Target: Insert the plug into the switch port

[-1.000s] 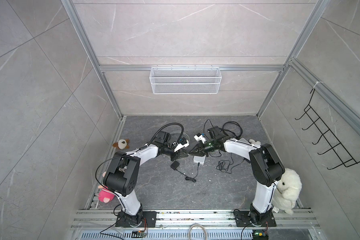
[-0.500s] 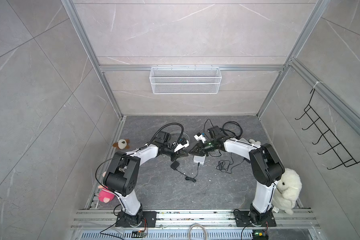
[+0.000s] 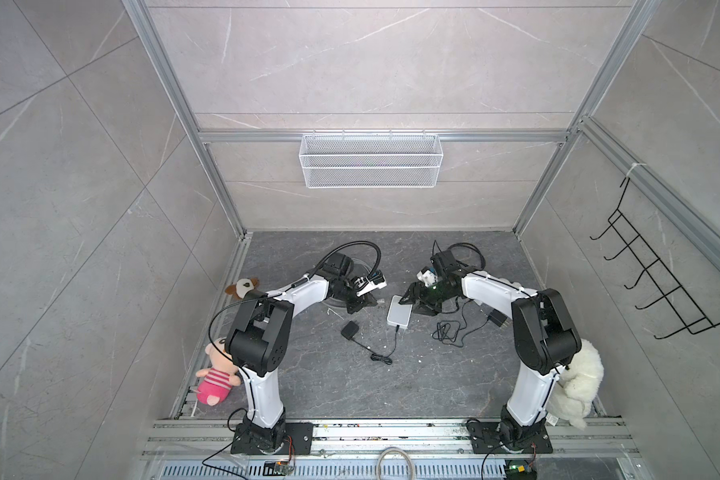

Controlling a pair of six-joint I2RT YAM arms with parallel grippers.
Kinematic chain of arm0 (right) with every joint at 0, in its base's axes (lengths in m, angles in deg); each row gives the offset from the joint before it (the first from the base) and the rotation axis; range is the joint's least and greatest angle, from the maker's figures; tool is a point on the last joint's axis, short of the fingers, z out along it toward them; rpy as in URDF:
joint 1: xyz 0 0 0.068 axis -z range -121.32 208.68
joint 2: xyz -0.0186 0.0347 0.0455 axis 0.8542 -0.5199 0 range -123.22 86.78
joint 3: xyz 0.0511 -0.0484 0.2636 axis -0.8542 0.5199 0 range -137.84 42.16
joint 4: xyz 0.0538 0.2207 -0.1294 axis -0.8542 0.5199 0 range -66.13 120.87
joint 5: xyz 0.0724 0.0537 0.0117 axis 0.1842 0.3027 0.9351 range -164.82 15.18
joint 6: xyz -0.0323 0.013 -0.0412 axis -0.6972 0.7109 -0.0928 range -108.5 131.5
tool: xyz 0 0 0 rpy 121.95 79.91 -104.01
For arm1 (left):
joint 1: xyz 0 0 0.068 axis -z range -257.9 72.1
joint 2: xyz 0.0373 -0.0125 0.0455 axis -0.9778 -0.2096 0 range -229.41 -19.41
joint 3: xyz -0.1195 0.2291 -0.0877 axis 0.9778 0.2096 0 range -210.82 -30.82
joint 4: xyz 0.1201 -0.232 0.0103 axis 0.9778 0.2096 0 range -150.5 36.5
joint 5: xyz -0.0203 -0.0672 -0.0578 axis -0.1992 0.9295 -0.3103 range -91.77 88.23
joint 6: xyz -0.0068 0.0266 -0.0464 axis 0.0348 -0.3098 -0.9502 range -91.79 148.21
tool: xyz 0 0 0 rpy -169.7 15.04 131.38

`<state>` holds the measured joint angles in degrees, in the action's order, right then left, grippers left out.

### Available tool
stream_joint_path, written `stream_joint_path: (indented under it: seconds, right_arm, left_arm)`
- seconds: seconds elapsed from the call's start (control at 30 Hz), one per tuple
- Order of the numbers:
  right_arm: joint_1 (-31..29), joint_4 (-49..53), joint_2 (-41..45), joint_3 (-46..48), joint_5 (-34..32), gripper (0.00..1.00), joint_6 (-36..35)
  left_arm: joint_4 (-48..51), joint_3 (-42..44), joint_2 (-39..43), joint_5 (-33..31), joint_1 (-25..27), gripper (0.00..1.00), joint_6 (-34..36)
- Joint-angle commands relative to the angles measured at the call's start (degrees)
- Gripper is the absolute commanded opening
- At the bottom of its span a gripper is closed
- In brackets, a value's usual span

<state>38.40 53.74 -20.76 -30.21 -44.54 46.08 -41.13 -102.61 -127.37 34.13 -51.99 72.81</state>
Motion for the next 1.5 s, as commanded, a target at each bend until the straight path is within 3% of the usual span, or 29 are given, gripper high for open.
stream_joint_path:
  seconds: [0.0,0.1,0.17,0.2,0.43,0.67,0.8,1.03,1.17,1.3,1.47]
  right_arm:
    - [-1.7,5.3,-0.2,-3.1,-11.5,0.75,-0.8]
    - [-3.9,5.2,-2.0,-5.4,-14.2,0.86,-0.1]
    - [-5.3,4.8,-3.4,-6.7,-15.4,0.99,0.5]
    - [-5.9,4.9,-4.3,-7.5,-16.1,0.99,0.8]
    - [-8.7,10.9,-10.8,-14.0,-21.2,0.95,0.6]
    - [-10.3,14.1,-15.0,-17.3,-23.2,0.91,-1.1]
    - [-10.4,15.7,-16.2,-17.8,-24.1,0.85,-3.6]
    - [-12.0,16.4,-18.1,-17.6,-25.1,0.90,-3.0]
    - [-12.5,15.5,-18.8,-15.9,-25.4,0.82,-3.0]
    - [-11.3,12.9,-15.7,-11.9,-23.9,0.79,-8.9]
    - [-7.3,9.9,-12.7,-7.9,-16.6,0.78,-23.7]
  left_arm:
    - [1.9,-1.5,0.1,-5.0,0.8,0.00,-5.7]
    - [2.7,-2.6,-0.1,-8.0,1.9,0.00,-8.7]
    - [3.6,-3.0,-0.4,-9.4,2.5,0.00,-10.0]
    - [3.6,-3.2,-0.5,-9.9,2.6,0.00,-11.0]
    - [5.4,-4.6,-0.8,-14.5,2.6,0.00,-14.8]
    - [8.9,-5.4,-1.1,-14.3,2.5,0.00,-13.6]
    - [11.8,-6.8,-2.2,-13.7,2.7,0.00,-14.0]
    - [9.4,-3.7,-0.7,-15.3,2.7,0.00,-15.1]
    - [10.3,-3.9,-1.3,-13.7,2.7,0.00,-13.8]
    - [12.2,-6.1,-2.8,-11.2,3.6,0.00,-13.5]
    - [11.6,-7.3,-4.7,-11.6,6.3,0.00,-14.4]
